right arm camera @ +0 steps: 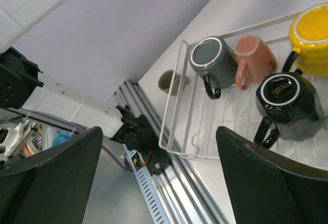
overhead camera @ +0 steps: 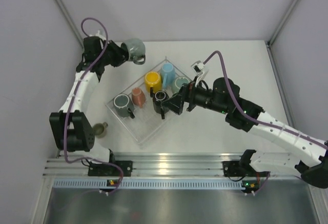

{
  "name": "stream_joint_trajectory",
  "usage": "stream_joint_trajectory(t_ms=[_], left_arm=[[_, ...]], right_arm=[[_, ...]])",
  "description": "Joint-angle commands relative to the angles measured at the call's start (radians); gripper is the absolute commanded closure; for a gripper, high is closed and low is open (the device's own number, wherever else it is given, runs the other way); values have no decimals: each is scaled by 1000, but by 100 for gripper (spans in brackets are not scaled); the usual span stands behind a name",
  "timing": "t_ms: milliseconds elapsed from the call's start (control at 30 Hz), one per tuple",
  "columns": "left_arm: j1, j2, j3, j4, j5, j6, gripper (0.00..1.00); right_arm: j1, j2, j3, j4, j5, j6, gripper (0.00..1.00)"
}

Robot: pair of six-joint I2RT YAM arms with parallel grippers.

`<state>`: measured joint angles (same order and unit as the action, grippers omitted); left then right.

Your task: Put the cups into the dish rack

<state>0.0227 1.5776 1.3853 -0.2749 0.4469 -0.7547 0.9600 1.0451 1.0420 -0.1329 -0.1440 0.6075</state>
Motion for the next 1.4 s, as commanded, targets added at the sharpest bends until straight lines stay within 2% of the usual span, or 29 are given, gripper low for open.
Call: stream_joint_trajectory(t_ms=[0, 133, 167, 300, 567, 1033, 1367], left_arm=[[-7, -152, -63, 266, 128, -69, 100], [-17, -302, -214, 455, 183, -150, 100], [-58, -321, -235, 489, 190, -159, 100], [-112, -404, -296, 515, 211, -163, 100], [-196, -574, -425, 608, 202, -192, 100], [-227, -685, -554, 700, 188, -158, 100], [-244, -709, -589, 700, 183, -106, 100]], right_arm=[[-21, 36, 23, 108, -127, 31, 9], [-44, 84, 20, 209, -216, 80, 16], [-50, 95, 13, 257, -233, 92, 18], [-72, 153, 7, 384, -296, 176, 25], [-78, 277, 70, 542, -351, 287, 29], [-78, 335, 72, 762, -304, 454, 40], [-66, 383, 76, 817, -301, 532, 65]])
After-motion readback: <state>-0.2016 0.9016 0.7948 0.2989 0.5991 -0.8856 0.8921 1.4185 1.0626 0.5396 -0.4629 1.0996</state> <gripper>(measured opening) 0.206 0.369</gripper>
